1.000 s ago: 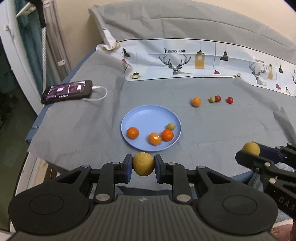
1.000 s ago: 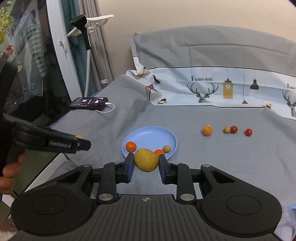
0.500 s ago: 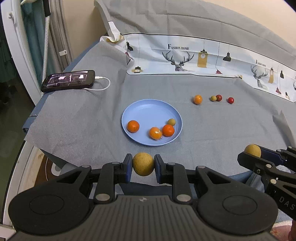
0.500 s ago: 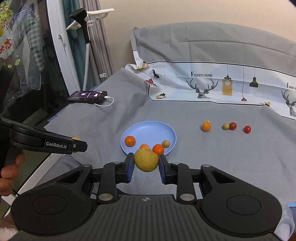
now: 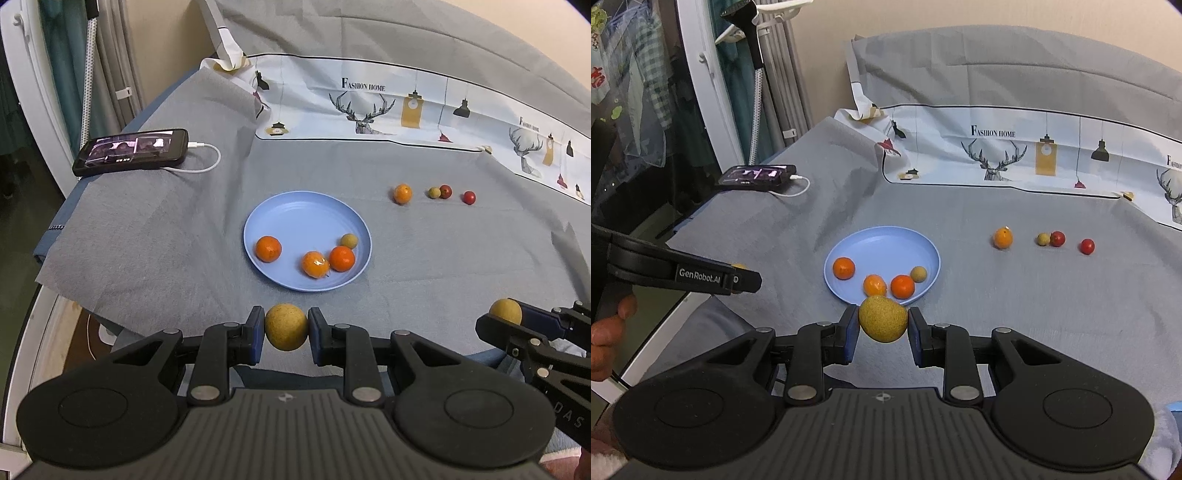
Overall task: Organize fruits
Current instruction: 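Carry both yellow tomatoes over the blue plate, then open both tools to drop the yellow tomatoes onto the plate, then withdraw both tools and hold them above the table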
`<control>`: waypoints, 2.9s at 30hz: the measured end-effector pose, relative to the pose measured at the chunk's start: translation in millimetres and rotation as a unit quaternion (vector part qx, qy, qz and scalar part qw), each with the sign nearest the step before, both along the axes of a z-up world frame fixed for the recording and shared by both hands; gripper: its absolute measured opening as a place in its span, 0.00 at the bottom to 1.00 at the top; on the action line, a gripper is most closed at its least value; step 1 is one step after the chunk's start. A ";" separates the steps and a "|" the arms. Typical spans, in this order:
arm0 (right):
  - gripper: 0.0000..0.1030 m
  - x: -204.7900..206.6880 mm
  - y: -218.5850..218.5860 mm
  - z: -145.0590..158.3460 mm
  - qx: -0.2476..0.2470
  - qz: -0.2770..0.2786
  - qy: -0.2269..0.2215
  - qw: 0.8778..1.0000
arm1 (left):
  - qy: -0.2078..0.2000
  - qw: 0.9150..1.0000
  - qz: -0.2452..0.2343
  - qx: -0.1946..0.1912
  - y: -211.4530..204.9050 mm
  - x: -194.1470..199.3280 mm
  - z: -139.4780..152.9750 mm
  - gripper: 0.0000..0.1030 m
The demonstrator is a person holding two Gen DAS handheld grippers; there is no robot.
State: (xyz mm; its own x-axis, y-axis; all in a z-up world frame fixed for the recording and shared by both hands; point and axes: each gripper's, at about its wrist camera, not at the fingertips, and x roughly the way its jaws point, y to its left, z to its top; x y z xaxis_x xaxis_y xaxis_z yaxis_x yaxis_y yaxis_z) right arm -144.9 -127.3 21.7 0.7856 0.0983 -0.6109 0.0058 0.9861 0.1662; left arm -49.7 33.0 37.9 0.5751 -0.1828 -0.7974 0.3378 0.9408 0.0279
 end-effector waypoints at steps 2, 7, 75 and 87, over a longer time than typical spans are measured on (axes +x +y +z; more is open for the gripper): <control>0.29 5.8 -1.2 -2.6 -0.002 -0.001 0.004 1.000 | 0.002 1.000 0.001 0.000 -0.9 6.3 -1.1 0.26; 0.29 28.5 -6.7 -10.6 0.003 -0.005 0.015 1.000 | 0.004 1.000 0.004 0.000 -6.7 28.5 -2.4 0.26; 0.97 22.9 15.3 0.3 -0.043 -0.006 -0.013 0.999 | -0.047 0.998 0.031 0.029 11.6 -0.7 -9.3 1.00; 0.99 -0.3 20.0 13.4 -0.055 -0.007 -0.043 0.998 | -0.079 0.996 0.018 0.029 6.8 -22.8 7.6 1.00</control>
State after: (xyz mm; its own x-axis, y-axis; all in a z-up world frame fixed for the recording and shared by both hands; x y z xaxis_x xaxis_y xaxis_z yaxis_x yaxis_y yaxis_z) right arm -145.2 -107.2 35.0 0.8366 0.0233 -0.5473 0.0097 0.9983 0.0574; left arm -72.5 39.7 45.6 0.7002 -0.1159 -0.7045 0.2905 0.9476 0.1328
